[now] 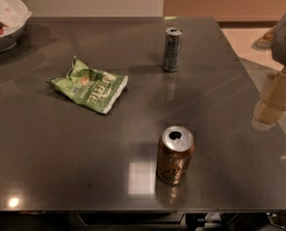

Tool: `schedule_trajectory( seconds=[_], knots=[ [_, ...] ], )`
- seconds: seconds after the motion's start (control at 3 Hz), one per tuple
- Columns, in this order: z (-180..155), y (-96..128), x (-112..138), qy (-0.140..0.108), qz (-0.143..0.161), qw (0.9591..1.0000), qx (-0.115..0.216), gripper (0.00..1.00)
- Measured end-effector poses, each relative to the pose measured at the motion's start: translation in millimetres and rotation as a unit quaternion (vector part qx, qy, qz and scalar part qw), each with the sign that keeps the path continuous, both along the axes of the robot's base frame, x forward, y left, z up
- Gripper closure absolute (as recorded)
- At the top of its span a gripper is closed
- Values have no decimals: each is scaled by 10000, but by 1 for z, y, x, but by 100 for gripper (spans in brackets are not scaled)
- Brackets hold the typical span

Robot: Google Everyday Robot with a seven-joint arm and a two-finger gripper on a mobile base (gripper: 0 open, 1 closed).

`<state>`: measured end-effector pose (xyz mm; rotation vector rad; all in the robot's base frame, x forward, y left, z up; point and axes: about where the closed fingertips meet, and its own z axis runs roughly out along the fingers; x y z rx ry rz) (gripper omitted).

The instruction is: Move green jalapeno chip bag near orange can

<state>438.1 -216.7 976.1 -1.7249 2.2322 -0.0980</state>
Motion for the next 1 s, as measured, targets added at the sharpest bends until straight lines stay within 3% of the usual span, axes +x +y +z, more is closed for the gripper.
schedule_trajectory(
  seconds=[0.67, 1.0],
  knots=[
    [0, 6, 8, -12, 36, 10000, 73, 0],
    [0, 46, 54, -52, 249, 9983, 521, 0]
  ],
)
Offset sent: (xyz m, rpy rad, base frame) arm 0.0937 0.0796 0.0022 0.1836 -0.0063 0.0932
